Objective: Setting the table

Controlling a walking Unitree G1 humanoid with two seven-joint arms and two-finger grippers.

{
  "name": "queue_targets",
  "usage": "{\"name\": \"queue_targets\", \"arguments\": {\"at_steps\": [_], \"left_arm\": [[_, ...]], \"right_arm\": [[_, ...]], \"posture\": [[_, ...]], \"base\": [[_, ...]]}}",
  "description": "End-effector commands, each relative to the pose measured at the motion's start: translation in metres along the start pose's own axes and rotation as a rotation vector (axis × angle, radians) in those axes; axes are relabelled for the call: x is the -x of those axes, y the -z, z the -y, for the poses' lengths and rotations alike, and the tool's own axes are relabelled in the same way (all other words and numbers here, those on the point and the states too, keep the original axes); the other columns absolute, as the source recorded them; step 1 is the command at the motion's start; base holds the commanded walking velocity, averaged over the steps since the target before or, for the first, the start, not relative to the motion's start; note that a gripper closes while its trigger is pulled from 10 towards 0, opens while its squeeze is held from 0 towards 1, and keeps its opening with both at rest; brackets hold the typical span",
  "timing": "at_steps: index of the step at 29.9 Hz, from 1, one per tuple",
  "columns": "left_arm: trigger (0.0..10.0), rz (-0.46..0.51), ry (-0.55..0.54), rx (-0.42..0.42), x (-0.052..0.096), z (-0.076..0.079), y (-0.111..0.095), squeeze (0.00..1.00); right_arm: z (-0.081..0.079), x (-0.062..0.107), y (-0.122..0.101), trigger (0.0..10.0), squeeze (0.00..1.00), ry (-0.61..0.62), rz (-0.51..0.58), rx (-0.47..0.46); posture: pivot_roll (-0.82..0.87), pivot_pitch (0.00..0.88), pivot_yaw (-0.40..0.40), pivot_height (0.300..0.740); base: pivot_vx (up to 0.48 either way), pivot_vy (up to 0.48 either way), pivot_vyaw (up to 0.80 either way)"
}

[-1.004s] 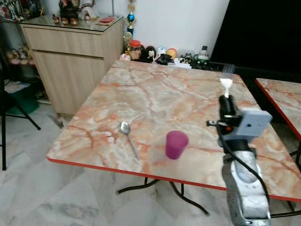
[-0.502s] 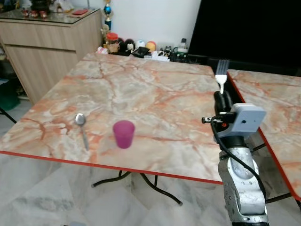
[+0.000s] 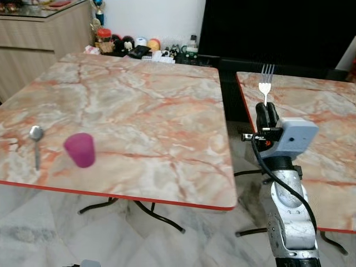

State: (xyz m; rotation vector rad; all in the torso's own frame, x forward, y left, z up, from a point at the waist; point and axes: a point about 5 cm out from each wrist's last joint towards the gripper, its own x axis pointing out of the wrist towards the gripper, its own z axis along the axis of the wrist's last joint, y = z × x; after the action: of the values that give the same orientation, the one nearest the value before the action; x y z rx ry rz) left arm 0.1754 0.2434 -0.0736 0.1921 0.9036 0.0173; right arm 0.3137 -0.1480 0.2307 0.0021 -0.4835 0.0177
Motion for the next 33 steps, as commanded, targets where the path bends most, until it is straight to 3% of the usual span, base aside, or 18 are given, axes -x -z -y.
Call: {"name": "queue_targets", "arguments": {"at_steps": [1,11,16,22,33], "left_arm": [[10.0,-0.030,0.025,0.009,0.001,0.008,0.007,0.00],[10.0,-0.049,0.022,0.012,0.004,0.001,0.016,0.00],[10.0,-0.059,0.016,0.015,0.006,-0.005,0.020,0.00],[10.0,-0.066,0.013,0.016,0.007,-0.009,0.022,0.00],[10.0,-0.074,0.023,0.012,0.006,0.000,0.024,0.00]], "right_arm": [[0.009,0.002,0.001,10.0,0.00,0.025,-0.009,0.011],[0.014,0.000,0.003,10.0,0.00,0.048,-0.022,0.014],[0.014,0.000,0.004,10.0,0.00,0.044,-0.032,0.014],[0.012,0.000,0.004,10.0,0.00,0.036,-0.024,0.023],[0.014,0.000,0.006,10.0,0.00,0.038,-0.030,0.030]], "posture": [[-0.06,0.128,-0.006,0.740],[-0.06,0.138,-0.008,0.740],[-0.06,0.136,-0.008,0.740],[-0.06,0.129,-0.008,0.740],[-0.06,0.114,-0.006,0.740]], "base": [[0.000,-0.480,0.00],[0.000,-0.480,0.00],[0.000,-0.480,-0.69],[0.000,-0.480,0.00],[0.000,-0.480,0.00]]}}
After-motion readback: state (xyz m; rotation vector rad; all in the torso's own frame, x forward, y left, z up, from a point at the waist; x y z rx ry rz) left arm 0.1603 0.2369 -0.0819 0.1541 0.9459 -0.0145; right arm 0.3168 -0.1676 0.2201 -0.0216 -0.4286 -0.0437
